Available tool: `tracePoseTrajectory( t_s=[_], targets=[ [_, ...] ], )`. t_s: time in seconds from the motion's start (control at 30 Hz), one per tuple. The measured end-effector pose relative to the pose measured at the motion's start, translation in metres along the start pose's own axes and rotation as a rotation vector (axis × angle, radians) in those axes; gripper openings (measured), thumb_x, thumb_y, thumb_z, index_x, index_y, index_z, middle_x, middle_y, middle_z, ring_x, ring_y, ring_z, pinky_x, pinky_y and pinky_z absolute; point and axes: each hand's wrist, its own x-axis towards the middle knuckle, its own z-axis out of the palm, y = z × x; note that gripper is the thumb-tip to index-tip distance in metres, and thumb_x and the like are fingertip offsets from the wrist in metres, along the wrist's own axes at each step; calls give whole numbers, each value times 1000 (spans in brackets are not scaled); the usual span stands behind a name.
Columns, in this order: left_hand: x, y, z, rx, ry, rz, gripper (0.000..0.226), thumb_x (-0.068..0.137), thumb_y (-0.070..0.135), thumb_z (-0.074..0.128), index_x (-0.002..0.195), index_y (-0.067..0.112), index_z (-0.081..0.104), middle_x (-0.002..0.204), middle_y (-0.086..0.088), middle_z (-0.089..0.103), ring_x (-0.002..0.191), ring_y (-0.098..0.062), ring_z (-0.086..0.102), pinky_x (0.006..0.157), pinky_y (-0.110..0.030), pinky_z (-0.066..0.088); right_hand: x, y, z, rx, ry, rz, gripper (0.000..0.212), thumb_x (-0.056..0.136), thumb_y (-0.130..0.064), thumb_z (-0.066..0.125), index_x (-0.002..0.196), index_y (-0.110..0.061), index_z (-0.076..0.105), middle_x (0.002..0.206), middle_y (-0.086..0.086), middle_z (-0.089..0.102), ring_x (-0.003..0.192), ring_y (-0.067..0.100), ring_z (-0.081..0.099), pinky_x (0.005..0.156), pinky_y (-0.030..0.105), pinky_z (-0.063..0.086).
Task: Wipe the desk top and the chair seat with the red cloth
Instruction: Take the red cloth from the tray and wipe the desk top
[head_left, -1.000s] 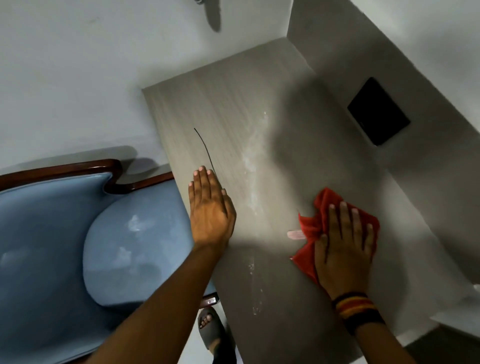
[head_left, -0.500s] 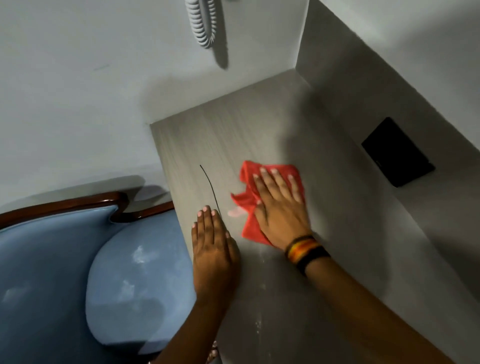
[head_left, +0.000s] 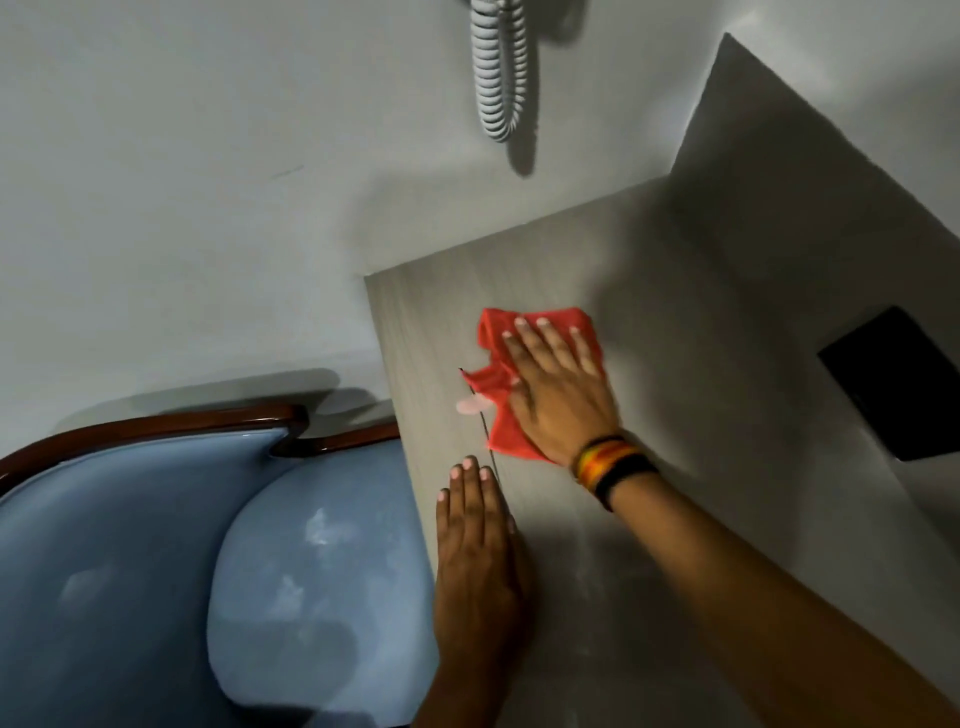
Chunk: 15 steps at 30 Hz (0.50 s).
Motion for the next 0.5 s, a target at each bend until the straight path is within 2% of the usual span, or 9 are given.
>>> tracePoseTrajectory(
  t_s=[0.1, 0.2, 0.23, 0.3, 0.4, 0.5],
  targets=[
    [1, -1, 2, -7, -3, -8, 62, 105, 23, 35, 163, 5, 27, 174, -13, 18, 163, -25, 13, 132, -44, 14, 15, 34, -2, -40, 13, 81, 66, 95, -40, 32, 158, -21, 38, 168, 3, 34, 156, 27, 29, 128, 55, 16],
    [3, 1, 1, 3, 0, -6, 63, 103, 20, 38, 163, 3, 27, 173, -14, 19, 164, -25, 12, 132, -46, 15, 66, 8, -5, 19, 2, 232, 68, 96, -37, 38, 160, -16, 32, 171, 7, 26, 158, 31, 21, 129, 56, 8],
    [3, 3, -1, -4, 9, -4, 64, 101, 17, 42, 162, 1, 30, 172, -16, 22, 163, -27, 15, 132, -47, 19, 69, -11, -4, 27, -1, 219, 68, 97, -36, 38, 161, -15, 30, 171, 7, 25, 159, 31, 19, 130, 57, 7],
    [-1, 6, -9, -22, 13, -19, 64, 97, 11, 53, 157, -4, 37, 168, -21, 30, 160, -33, 25, 129, -51, 27, 41, -41, 0, 7, -25, 78, 68, 97, -38, 34, 161, -16, 31, 171, 4, 26, 160, 28, 18, 129, 56, 9],
    [-29, 12, -16, -22, -24, -142, 65, 93, 8, 57, 154, -7, 41, 164, -25, 35, 155, -38, 33, 126, -54, 32, -30, -49, 12, -7, -29, -90, 66, 95, -38, 34, 159, -19, 36, 169, 1, 32, 158, 25, 24, 129, 55, 16],
    [-72, 16, -10, 2, -17, -197, 61, 93, 13, 46, 150, -8, 47, 163, -25, 38, 152, -41, 39, 121, -51, 29, -1, -48, 10, -18, -31, -26, 67, 96, -39, 33, 159, -19, 34, 169, 3, 31, 158, 27, 24, 128, 57, 14]
  ],
)
